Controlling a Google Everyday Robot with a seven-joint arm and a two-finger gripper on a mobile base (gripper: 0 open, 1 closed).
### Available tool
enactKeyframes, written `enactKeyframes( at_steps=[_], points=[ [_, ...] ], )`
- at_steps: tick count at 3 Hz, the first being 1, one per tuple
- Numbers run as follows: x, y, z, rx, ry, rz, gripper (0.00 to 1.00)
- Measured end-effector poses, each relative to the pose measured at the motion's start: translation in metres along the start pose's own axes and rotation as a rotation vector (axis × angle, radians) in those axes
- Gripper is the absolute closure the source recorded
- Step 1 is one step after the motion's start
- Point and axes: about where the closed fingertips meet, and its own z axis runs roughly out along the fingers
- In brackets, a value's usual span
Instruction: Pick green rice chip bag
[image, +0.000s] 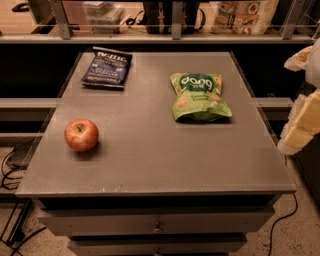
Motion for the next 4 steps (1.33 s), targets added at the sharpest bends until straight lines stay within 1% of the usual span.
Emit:
enactKeyframes(
  at_steps=[1,2,3,4],
  points=[
    [0.004,-0.016,0.010,0.019,-0.146,0.109,0.00],
    [-0.014,-0.037,0.032,0.011,-0.311,0.203,0.00],
    [-0.020,-0.038,0.032,0.011,-0.329,0.205,0.00],
    [-0.020,-0.036,0.041,-0.006,-0.353,0.244,0.00]
  ],
)
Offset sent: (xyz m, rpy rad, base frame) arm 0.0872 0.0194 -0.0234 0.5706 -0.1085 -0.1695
